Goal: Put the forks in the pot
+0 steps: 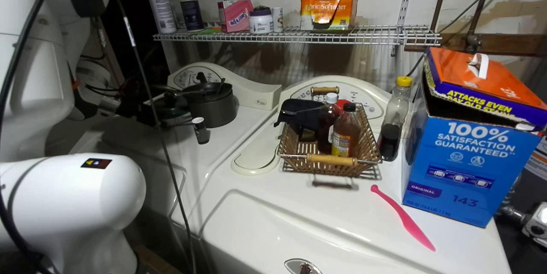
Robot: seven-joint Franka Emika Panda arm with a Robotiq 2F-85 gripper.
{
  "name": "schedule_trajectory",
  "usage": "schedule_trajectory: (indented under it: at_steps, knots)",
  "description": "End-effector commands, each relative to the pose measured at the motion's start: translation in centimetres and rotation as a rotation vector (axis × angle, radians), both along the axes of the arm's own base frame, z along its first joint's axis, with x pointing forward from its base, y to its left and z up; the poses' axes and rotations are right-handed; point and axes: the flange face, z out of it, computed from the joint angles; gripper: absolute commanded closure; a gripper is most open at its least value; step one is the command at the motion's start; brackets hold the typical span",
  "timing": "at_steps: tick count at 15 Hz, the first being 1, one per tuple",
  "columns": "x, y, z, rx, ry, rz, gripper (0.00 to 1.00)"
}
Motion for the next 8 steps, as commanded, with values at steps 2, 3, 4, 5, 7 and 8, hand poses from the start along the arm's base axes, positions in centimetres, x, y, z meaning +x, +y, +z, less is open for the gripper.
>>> schedule_trajectory:
  at_steps: [2,3,4,5,7,8]
  knots:
    - [1.6,0.4,-1.9,-0.019,-0.016,0.005,0.0]
    - [1.7,0.4,-2.2,-0.026,-0.023,0.01,0.0]
    - [1.9,0.4,-2.4,-0.03,-0.029,0.016,0.0]
    - [2.1,0.4,-2.6,-0.034,-0.037,0.02,0.0]
    - [2.4,0.4,-2.8,-0.033,-0.047,0.026,0.0]
    - [2.5,0.5,-3.0,-0.034,-0.048,0.025,0.04]
